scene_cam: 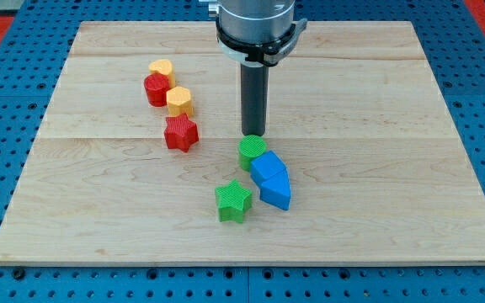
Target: Push a group of blocks upwards
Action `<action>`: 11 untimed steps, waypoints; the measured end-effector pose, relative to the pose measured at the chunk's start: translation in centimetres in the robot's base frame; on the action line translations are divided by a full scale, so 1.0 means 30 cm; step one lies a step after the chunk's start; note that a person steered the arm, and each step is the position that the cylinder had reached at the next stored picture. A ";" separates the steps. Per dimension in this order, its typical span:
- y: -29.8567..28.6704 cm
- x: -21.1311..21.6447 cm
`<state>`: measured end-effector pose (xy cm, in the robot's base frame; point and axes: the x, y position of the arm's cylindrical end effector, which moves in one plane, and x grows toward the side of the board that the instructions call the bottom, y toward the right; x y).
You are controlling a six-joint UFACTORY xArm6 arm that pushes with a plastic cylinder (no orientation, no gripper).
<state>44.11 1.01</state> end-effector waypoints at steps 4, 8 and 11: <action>-0.153 0.018; -0.387 0.017; -0.454 -0.052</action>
<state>42.56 -12.62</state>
